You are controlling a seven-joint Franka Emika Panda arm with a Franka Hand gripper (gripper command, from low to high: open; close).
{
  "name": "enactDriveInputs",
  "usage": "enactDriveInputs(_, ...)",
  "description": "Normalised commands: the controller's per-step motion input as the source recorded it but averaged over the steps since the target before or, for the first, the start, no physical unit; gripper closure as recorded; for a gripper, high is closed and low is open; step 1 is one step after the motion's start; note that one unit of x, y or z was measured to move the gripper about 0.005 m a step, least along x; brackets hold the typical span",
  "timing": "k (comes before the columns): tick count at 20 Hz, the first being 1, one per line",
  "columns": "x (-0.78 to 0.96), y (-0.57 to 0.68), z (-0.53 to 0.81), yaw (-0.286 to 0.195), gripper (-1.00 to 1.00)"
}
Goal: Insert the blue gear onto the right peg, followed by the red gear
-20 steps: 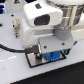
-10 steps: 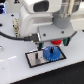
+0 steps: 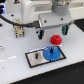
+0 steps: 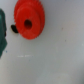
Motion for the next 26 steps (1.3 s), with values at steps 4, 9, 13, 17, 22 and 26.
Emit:
enactDriveInputs(4,-0.34,0.3,-0.14,0.0,-1.0)
enactDriveInputs(9,-0.17,0.15,-0.34,0.0,-1.0)
enactDriveInputs(13,-0.16,0.07,-0.42,0.0,-1.0)
enactDriveInputs(17,-0.24,-0.03,-0.41,0.0,-1.0)
enactDriveInputs(22,-0.09,-0.02,-0.33,0.0,-1.0)
enactDriveInputs(26,0.16,0.0,-0.09,0.0,-1.0)
